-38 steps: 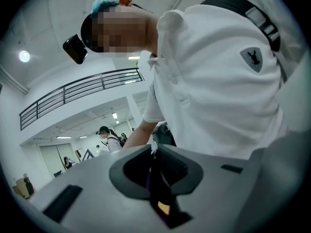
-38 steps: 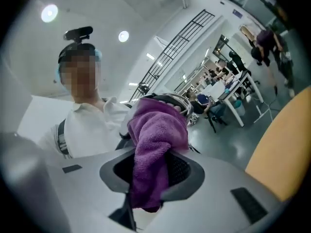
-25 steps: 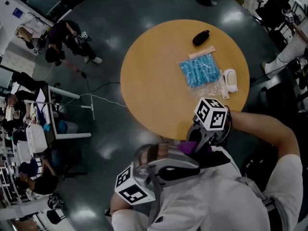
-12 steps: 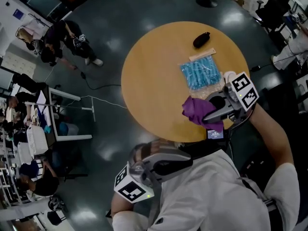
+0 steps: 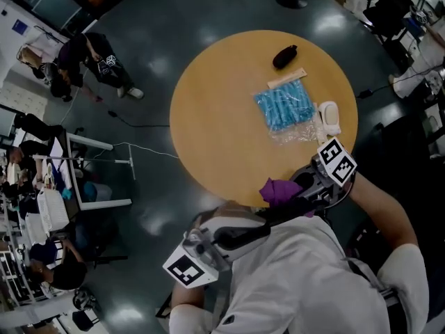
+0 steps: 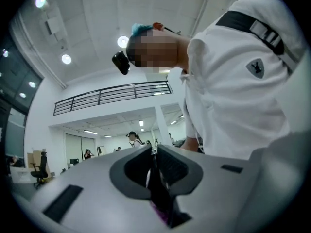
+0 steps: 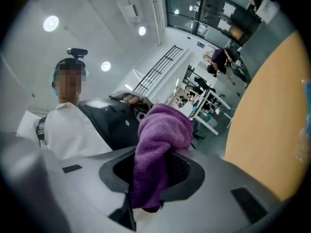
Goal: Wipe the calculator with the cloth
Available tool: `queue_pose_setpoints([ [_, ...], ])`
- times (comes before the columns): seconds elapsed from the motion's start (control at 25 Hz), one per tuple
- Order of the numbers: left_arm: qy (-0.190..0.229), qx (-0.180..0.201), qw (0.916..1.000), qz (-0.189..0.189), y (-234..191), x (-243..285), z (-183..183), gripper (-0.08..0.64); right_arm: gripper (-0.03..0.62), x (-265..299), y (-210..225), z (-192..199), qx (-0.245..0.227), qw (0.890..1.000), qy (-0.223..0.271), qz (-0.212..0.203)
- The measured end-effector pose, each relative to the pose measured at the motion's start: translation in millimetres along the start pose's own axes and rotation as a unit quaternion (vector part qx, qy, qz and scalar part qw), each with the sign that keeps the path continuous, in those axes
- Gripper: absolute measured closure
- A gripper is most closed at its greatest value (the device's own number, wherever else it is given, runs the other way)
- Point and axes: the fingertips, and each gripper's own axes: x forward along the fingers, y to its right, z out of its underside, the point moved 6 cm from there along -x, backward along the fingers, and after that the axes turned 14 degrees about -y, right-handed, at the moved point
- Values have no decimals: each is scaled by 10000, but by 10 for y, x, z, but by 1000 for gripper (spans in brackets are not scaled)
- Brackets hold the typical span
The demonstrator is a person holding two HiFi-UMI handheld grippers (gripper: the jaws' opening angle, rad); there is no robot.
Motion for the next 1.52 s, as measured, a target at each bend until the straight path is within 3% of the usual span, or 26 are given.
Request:
queue_pose_setpoints([
  [0.16,29,-287,9991,-319,-129,6,142,517,472,240,274,226,285,9993,-241,6],
  [0.36,-298,-519,9967,-553,-235,43,484,518,472,-80,620,404,661,9920,63,1076],
  [0.6,-898,-808,9883,-931,-408,338,1444,518,472,-822,741,713,1093,9638,1386,2000],
  [0.64,-1048,-1148,9826,-1013,-426,400,1687,518,472,-909,719,768,1143,9580,1572,2109],
  [0.72,-1392,-2036,9626,-1125,-434,537,2250,518,472,-1013,672,884,1234,9486,1841,2259],
  [0.84,-1728,-2400,9499,-1009,-469,776,3077,518,472,-1023,628,1011,1330,9416,2035,2331],
  [0.96,-1835,-3033,9309,-876,-505,978,3625,518,472,-980,610,1091,1451,9374,2162,2314],
  [1.24,-1967,-3791,9007,-788,-600,897,4267,518,472,-865,565,1052,1579,9321,2297,2314],
  [1.52,-2136,-4040,8871,-654,-663,771,4546,517,472,-862,570,1030,1658,9304,2315,2308],
])
